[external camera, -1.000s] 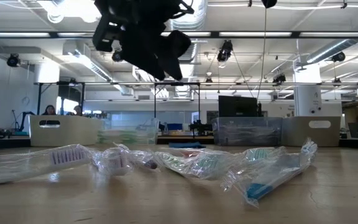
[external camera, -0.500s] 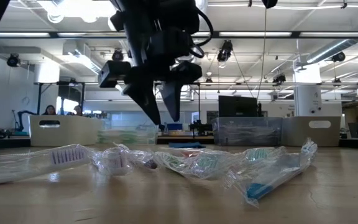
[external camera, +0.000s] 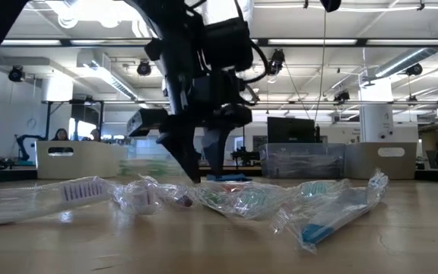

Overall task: Pick & Place Toothbrushes
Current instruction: Put the orange toothbrush into the gray bin

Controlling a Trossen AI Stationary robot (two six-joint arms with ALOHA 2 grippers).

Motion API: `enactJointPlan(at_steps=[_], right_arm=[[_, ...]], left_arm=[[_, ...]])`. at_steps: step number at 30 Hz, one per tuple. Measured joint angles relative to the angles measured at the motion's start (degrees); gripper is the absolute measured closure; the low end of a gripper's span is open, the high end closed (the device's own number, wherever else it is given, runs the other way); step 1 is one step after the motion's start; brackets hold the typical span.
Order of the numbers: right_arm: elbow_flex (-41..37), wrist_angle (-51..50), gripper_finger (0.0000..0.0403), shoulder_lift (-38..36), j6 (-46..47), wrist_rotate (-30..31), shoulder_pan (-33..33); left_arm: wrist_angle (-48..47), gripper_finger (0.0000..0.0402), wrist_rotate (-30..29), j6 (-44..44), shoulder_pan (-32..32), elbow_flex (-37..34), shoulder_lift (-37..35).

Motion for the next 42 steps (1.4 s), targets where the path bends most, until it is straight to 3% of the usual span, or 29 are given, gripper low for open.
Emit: enactJointPlan(at_steps=[10, 27, 39, 42], right_arm=[[0.00, -0.55, 0.0232, -0.02, 0.24, -0.02, 0.02], [0.00, -1.15, 0.0206, -0.07, 0.24, 0.00, 0.02], [0.00, -1.17, 0.0224, -0.17, 0.24, 0.00, 0.00], [0.00, -1.30, 0.0232, -0.44, 0.24, 0.00, 0.00]], left_arm=[[0.74, 0.0236, -0.37, 0.61, 0.07, 0.13, 2.60], [0.73, 0.0390, -0.45, 6.19, 0.06, -0.02, 2.44], [-3.95, 0.0393, -1.68, 7.78, -1.22, -0.30, 0.15], [-4.48, 0.0393, 1.32, 5.54, -1.84, -0.28, -3.17]])
